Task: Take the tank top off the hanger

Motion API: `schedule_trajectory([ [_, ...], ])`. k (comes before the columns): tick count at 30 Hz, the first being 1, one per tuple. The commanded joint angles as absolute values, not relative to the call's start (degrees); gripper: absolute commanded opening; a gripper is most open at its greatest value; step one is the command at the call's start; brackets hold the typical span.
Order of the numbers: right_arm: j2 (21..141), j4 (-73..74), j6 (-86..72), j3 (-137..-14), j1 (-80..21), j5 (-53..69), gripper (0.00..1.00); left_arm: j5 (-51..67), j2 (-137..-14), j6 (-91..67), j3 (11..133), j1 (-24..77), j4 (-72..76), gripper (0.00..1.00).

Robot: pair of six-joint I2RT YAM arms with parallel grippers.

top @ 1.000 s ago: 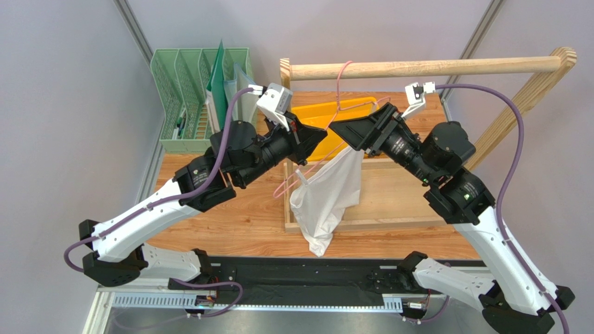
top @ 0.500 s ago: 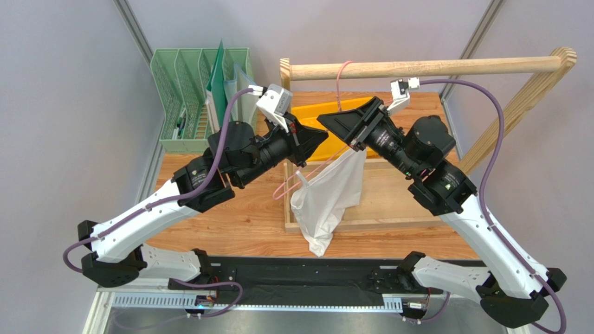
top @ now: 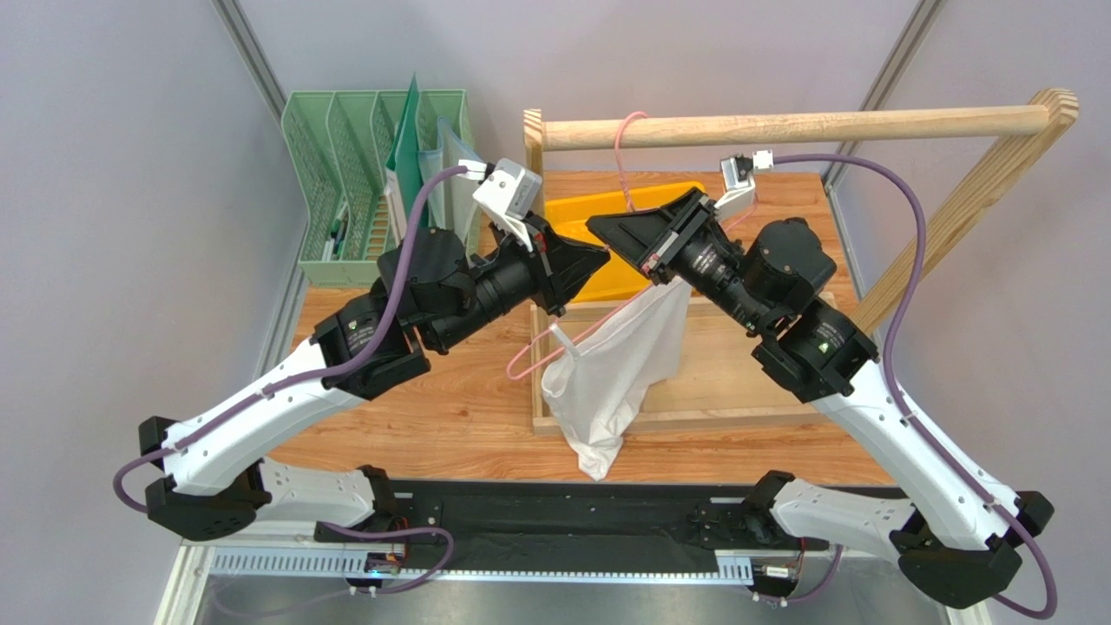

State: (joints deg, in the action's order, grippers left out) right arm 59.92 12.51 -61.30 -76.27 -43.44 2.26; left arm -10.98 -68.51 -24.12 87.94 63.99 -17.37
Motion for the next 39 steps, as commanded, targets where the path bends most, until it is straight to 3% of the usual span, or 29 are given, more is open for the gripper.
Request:
schedule_trajectory([
  [1,59.77,5.36,-63.28,-76.38,-43.77,1.76,0.00,-7.30,-67.32,-22.59,90.35,64.60,-21.79,0.09],
  [5,59.42,5.19,-63.28,-76.38,-43.86,1.32,0.00,-7.03,-67.33,-22.76,90.79,64.60,-22.94,0.11],
  [6,59.41,5.27,-63.19,-76.38,-43.77,1.14,0.00,-6.68,-67.15,-22.94,90.79,64.60,-23.03,0.21],
  [8,59.33,5.27,-62.93,-76.90,-43.77,1.23,0.00,-5.89,-66.19,-23.11,90.88,64.60,-23.20,0.29],
  [12,59.50,5.89,-61.44,-78.39,-43.77,2.02,0.00,-3.26,-63.11,-23.82,90.79,64.60,-23.12,0.60],
  [15,59.41,5.80,-60.82,-78.40,-43.77,2.02,0.00,-2.90,-59.95,-24.08,90.27,64.60,-23.03,0.70],
  [27,61.78,6.06,-55.38,-82.17,-45.09,5.62,0.00,-3.16,-50.89,-20.39,91.32,64.60,-32.60,0.79],
  [39,63.90,9.14,-49.13,-88.16,-49.30,3.70,0.00,-7.91,-46.67,-16.97,88.85,64.60,-37.53,0.80],
])
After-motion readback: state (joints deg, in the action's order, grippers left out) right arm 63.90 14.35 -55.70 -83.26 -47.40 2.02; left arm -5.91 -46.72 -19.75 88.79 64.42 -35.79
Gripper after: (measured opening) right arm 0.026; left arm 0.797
